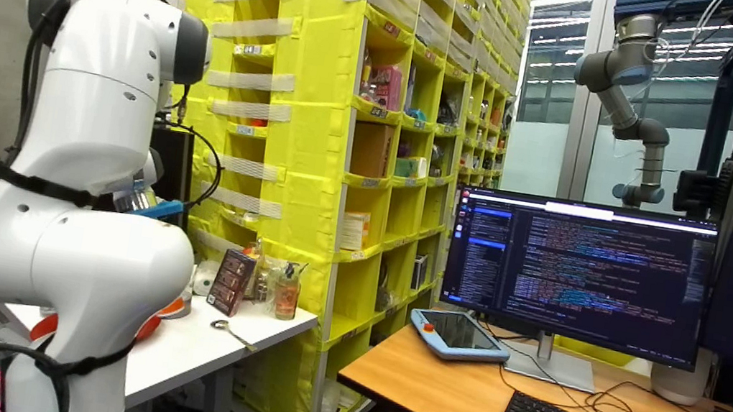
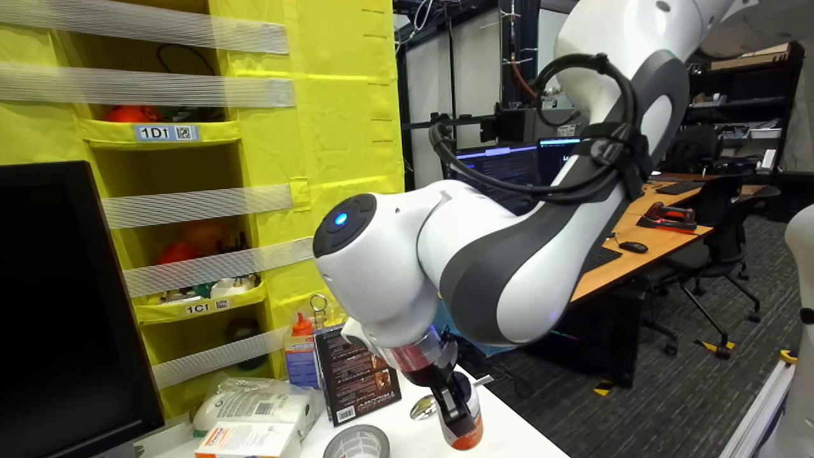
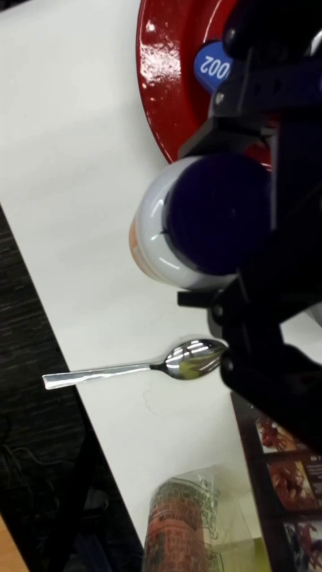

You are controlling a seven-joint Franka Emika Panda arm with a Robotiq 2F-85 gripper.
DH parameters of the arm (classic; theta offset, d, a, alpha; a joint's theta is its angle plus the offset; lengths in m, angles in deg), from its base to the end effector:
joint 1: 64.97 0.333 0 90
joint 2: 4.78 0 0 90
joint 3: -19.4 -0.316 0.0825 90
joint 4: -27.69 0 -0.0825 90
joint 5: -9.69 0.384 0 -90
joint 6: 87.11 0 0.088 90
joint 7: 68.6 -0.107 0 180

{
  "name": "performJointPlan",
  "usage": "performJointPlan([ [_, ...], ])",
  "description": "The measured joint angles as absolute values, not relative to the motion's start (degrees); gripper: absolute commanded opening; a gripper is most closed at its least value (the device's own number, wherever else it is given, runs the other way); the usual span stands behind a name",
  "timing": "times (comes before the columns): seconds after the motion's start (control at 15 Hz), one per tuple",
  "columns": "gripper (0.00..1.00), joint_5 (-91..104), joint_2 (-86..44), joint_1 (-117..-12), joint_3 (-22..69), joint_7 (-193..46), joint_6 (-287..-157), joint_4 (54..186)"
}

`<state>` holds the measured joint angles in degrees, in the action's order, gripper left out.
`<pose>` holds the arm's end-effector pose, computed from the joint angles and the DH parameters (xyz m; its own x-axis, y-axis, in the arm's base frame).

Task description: Pick up the white bottle with a black lid and move it a little to the left on the table

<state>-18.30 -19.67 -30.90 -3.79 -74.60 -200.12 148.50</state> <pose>0.3154 0.4323 0.2805 0.4057 0.8437 -0.3515 0.9053 -0.3180 0.2817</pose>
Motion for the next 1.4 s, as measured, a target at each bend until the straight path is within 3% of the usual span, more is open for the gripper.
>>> performJointPlan([
  [1.4, 0.44, -18.4, -25.8, -28.3, -4.9, -66.0, -206.3, 148.9],
])
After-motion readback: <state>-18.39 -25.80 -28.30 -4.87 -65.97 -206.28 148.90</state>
